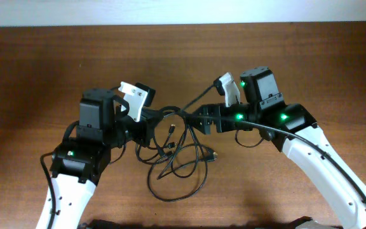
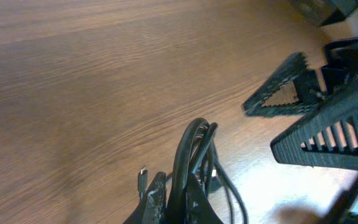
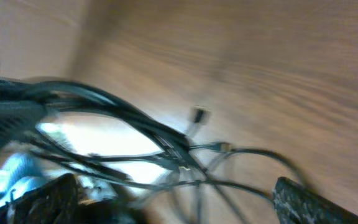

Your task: Untangle cables

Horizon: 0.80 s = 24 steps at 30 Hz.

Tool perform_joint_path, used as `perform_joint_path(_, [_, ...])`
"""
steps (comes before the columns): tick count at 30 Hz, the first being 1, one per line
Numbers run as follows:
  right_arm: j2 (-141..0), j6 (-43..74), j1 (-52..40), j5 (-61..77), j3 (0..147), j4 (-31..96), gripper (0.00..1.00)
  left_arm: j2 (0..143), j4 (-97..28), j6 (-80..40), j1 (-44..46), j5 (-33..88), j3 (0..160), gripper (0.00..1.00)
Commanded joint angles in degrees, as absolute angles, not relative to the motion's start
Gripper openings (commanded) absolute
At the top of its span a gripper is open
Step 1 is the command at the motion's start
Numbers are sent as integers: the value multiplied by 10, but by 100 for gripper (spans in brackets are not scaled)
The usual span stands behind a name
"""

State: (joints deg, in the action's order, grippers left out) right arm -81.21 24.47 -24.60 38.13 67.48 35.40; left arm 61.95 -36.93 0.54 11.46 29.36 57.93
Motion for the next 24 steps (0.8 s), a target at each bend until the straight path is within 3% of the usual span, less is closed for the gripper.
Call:
perform_joint_path(1, [-804,369,-251,440,676,340,99,622,-365,-9,115,357,586,0])
perform_joint_path(6, [-804,471,-279,358,676,340,96,621,-356,-9,125,400,585,0])
perform_joint_path(10, [-804,475,-297,318,676,342,96,621,-321,-9,143,496,585,0])
perform_joint_path(14, [-804,474,-297,298,676,367,95,621,-269,-57,141,500,586,0])
perform_joint_path(16, [-804,474,-297,286,676,377,90,621,-236,-84,141,500,586,0])
perform_joint_path(17, [-804,474,-297,286,676,377,85,621,-231,-84,141,500,586,0])
perform_joint_path(18, [-804,474,-297,286,676,377,61,621,-226,-83,141,499,586,0])
perform_joint_path(22, [-804,474,-296,286,676,377,10,621,-227,-83,141,480,586,0])
perform_joint_path(23, [-804,474,-296,286,676,377,4,621,-227,-83,141,480,586,0])
perform_joint_path(24, [-804,474,-296,286,676,377,4,621,-227,-83,141,480,586,0])
